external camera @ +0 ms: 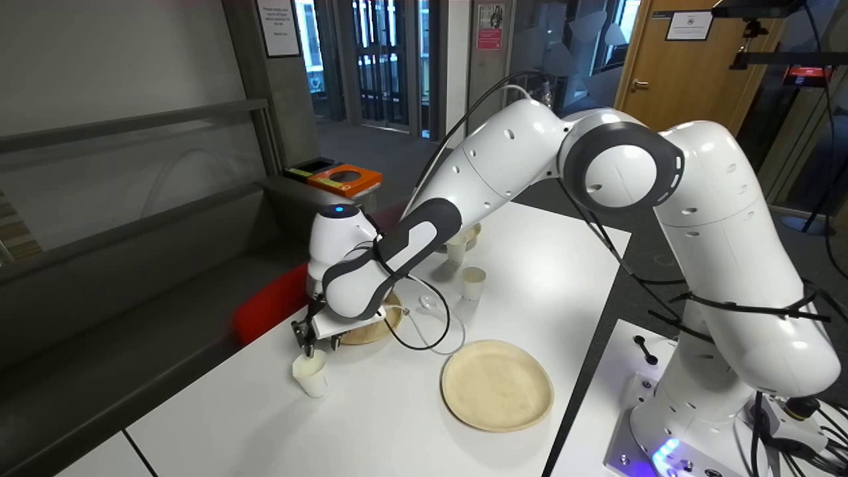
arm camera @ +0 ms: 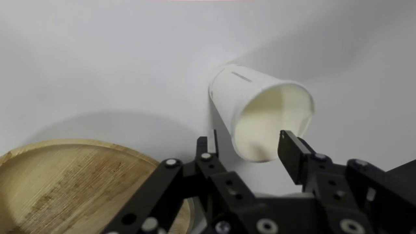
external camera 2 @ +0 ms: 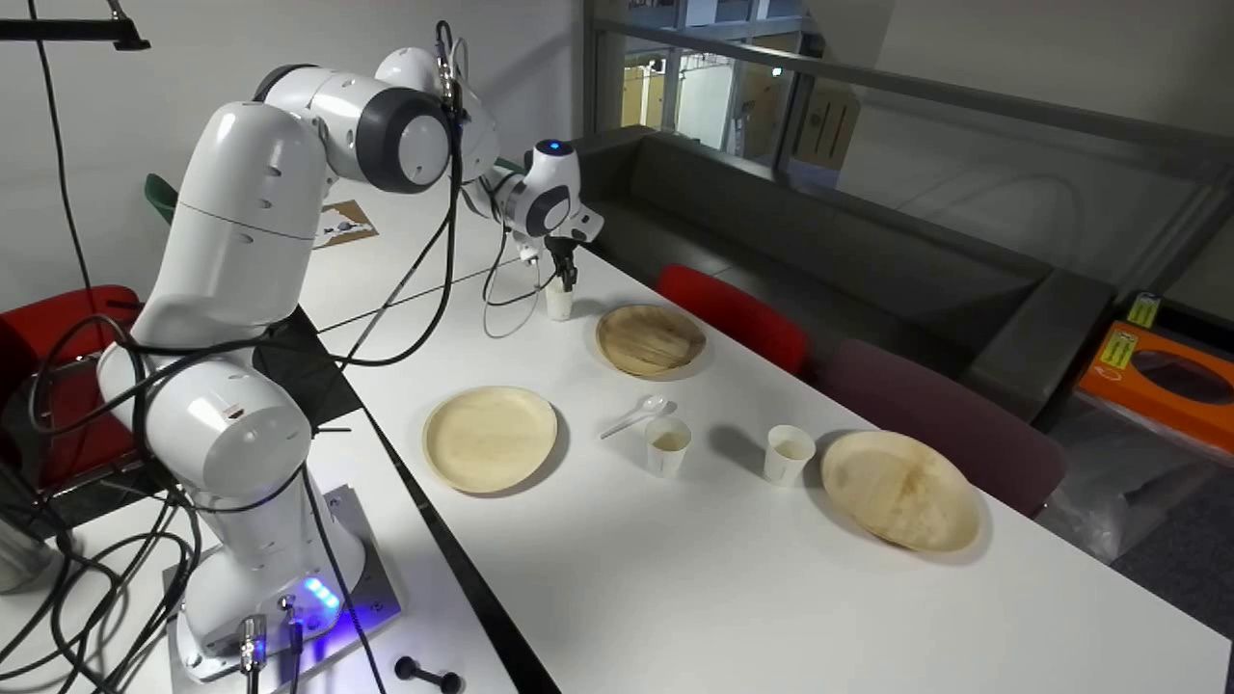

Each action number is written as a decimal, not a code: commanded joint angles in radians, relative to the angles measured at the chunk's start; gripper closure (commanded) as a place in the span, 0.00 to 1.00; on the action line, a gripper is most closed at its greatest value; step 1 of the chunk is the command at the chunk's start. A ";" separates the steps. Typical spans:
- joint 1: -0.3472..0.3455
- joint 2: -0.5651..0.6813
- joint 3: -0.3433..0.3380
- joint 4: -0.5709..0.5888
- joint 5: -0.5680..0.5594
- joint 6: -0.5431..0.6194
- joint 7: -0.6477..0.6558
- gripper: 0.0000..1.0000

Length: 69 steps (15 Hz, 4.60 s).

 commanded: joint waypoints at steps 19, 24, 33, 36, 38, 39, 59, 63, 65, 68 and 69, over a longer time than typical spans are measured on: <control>0.005 -0.091 -0.075 -0.145 0.002 0.006 0.009 0.00; 0.000 -0.181 -0.125 -0.230 -0.018 0.016 0.058 0.00; -0.092 -0.423 -0.327 -0.431 -0.276 -0.071 0.294 0.00; -0.178 -0.434 -0.357 -0.455 -0.373 -0.105 0.340 0.00; -0.253 -0.426 -0.343 -0.443 -0.365 -0.176 0.200 0.00; -0.280 -0.423 -0.336 -0.438 -0.359 -0.209 0.129 0.00; -0.340 -0.344 -0.282 -0.445 -0.344 -0.121 -0.201 0.00; -0.338 -0.304 -0.270 -0.434 -0.326 -0.081 -0.219 0.00; -0.336 -0.284 -0.267 -0.430 -0.320 -0.073 -0.226 0.00; -0.336 -0.259 -0.265 -0.423 -0.314 -0.072 -0.239 0.00; -0.336 -0.253 -0.266 -0.422 -0.313 -0.071 -0.240 0.22</control>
